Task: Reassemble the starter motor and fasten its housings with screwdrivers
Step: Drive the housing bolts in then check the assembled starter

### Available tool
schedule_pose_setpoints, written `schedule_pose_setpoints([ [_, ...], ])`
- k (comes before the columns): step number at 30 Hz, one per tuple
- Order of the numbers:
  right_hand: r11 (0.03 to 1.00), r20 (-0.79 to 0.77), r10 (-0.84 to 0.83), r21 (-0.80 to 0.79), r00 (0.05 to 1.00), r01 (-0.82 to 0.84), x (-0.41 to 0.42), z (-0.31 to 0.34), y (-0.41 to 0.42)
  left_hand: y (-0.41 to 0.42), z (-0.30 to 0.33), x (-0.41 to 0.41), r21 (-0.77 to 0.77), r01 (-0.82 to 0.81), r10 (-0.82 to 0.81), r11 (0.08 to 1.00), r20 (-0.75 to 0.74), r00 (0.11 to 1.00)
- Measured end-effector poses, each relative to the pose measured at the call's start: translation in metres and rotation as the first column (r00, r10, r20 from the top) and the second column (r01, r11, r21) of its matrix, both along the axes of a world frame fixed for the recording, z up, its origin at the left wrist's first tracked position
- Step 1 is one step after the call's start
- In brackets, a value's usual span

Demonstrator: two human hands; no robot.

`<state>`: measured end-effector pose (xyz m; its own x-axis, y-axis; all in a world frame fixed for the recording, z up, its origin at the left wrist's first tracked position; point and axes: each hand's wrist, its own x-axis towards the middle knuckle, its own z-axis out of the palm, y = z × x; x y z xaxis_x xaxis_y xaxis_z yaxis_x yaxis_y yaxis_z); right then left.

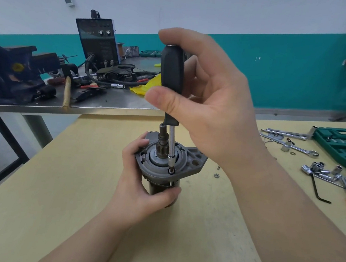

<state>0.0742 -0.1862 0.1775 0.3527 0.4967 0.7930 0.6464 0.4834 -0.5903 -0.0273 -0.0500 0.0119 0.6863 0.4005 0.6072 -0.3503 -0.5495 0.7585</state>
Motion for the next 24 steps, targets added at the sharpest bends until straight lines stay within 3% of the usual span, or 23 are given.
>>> schedule_pose_setpoints([
  [7, 0.991, -0.112, 0.129, -0.016, 0.985, -0.132, 0.004, -0.0024, -0.0033, 0.0014, -0.0011, 0.0014, 0.008, 0.014, -0.014, 1.0, -0.004, 1.0],
  [12, 1.0, -0.041, -0.02, -0.004, 0.999, 0.02, 0.003, -0.0011, 0.001, 0.0029, -0.003, 0.0024, -0.036, 0.002, -0.003, 0.999, -0.013, 1.0],
  [18, 0.996, -0.089, 0.087, 0.017, 0.992, -0.086, 0.0062, -0.0026, -0.0024, 0.0032, -0.0039, 0.0037, -0.079, -0.008, 0.007, 0.997, -0.013, 1.0],
  [24, 0.999, -0.036, -0.037, 0.021, 0.999, 0.038, 0.002, -0.0004, -0.001, 0.0045, -0.0044, 0.0043, -0.084, -0.021, 0.02, 0.996, -0.012, 1.0],
])
